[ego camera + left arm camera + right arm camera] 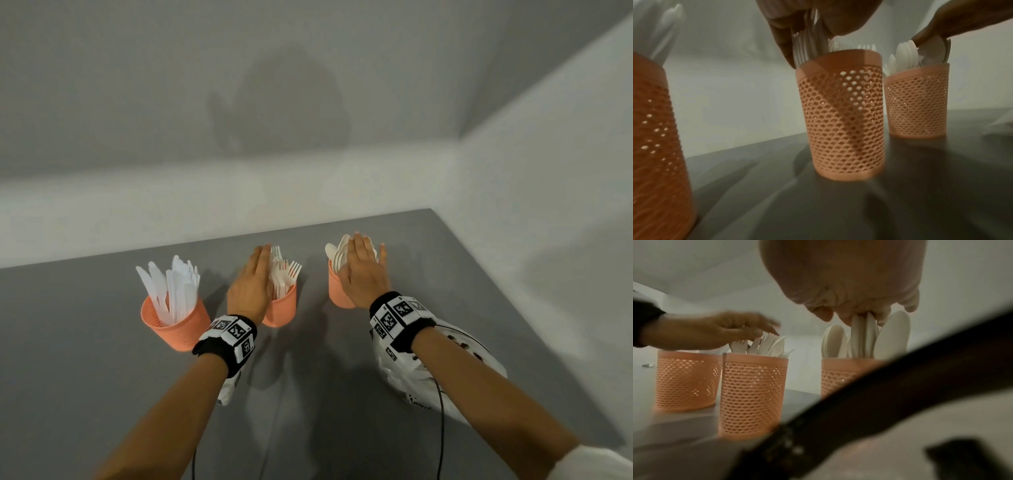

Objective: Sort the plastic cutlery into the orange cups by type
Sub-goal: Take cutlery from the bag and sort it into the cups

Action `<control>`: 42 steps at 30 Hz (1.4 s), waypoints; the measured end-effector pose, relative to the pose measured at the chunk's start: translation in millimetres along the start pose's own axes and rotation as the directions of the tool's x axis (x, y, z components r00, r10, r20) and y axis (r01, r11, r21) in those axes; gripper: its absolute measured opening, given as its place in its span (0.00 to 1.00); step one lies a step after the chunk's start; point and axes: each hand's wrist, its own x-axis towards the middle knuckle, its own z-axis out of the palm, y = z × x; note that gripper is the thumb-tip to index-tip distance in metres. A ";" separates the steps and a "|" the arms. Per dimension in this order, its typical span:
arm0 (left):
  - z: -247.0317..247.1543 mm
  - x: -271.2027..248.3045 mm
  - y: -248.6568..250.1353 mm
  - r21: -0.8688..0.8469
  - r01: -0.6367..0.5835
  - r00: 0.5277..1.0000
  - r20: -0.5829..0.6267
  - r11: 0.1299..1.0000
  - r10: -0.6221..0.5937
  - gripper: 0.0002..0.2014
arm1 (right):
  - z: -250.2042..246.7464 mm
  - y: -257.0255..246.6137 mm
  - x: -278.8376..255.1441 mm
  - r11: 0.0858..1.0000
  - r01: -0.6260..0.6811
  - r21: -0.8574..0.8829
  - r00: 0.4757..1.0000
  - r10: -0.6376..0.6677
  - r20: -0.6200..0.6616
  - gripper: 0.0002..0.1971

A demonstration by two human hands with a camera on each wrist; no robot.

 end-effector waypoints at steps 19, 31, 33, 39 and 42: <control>9.0 -36.9 127.5 -0.565 -0.337 0.930 -0.075 0.753 0.360 0.14 | -80.5 70.4 -87.5 0.896 -0.270 0.352 0.834 0.035 0.550 0.10; 93.9 -70.5 134.0 -0.344 -0.043 0.829 0.511 0.938 0.225 0.17 | -11.8 111.6 -105.7 0.964 -0.263 -0.042 0.737 0.229 0.636 0.42; 94.1 -69.4 137.4 -0.329 -0.016 0.794 0.570 0.944 0.212 0.21 | -5.9 109.6 -104.0 0.955 -0.293 -0.050 0.739 0.260 0.621 0.43; 94.2 -63.2 140.3 -0.384 0.192 0.785 0.612 0.903 0.093 0.23 | 3.3 111.6 -96.4 0.939 -0.343 0.017 0.738 0.259 0.623 0.42; 92.3 -59.0 140.7 -0.412 0.202 0.805 0.587 0.889 0.089 0.23 | 10.4 111.4 -94.5 0.934 -0.355 0.046 0.744 0.253 0.619 0.40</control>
